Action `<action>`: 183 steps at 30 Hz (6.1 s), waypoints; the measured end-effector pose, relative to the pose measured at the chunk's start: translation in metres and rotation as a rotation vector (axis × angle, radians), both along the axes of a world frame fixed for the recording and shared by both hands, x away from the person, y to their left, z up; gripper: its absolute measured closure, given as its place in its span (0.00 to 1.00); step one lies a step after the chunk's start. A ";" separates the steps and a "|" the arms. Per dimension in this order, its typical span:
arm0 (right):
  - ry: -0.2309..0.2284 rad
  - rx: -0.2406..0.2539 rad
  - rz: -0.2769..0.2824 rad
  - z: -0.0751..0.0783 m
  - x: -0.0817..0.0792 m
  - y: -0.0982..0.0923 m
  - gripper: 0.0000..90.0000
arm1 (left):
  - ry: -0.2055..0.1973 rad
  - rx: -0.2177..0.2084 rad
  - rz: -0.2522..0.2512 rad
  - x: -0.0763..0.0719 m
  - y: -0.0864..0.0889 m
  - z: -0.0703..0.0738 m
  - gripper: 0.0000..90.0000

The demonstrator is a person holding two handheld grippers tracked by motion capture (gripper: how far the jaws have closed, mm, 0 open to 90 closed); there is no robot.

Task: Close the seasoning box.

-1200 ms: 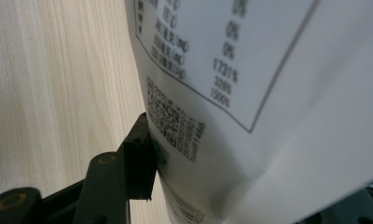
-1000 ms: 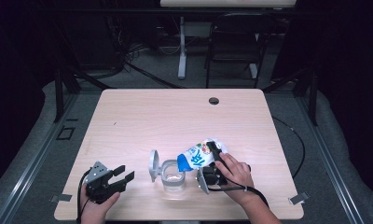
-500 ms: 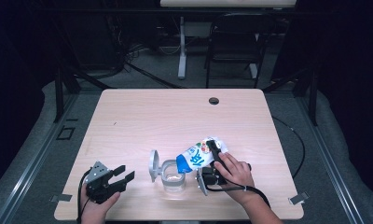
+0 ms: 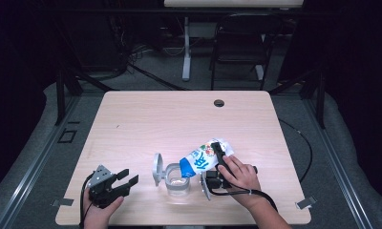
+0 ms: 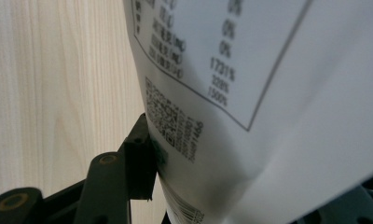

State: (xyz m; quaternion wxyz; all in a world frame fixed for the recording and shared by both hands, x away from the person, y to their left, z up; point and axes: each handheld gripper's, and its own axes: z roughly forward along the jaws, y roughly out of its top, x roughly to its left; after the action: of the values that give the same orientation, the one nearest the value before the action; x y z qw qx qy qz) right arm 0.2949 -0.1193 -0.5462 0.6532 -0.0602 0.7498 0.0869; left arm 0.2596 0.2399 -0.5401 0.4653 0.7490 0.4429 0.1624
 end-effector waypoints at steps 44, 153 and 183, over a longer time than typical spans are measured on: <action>-0.029 -0.119 -0.017 0.009 -0.002 0.005 0.53 | 0.000 -0.006 0.002 -0.001 0.002 0.000 0.56; -0.139 -0.267 0.013 0.015 -0.008 0.010 0.58 | -0.016 -0.018 -0.002 -0.003 0.002 0.001 0.56; -0.139 -0.278 0.020 0.017 -0.008 0.010 0.59 | -0.016 -0.023 0.002 -0.003 0.000 0.000 0.56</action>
State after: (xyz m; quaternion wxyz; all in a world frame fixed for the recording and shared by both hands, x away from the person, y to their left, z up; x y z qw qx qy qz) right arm 0.2873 -0.1089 -0.5295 0.6879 -0.1635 0.7070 -0.0157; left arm 0.2564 0.2400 -0.5398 0.4772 0.7417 0.4419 0.1637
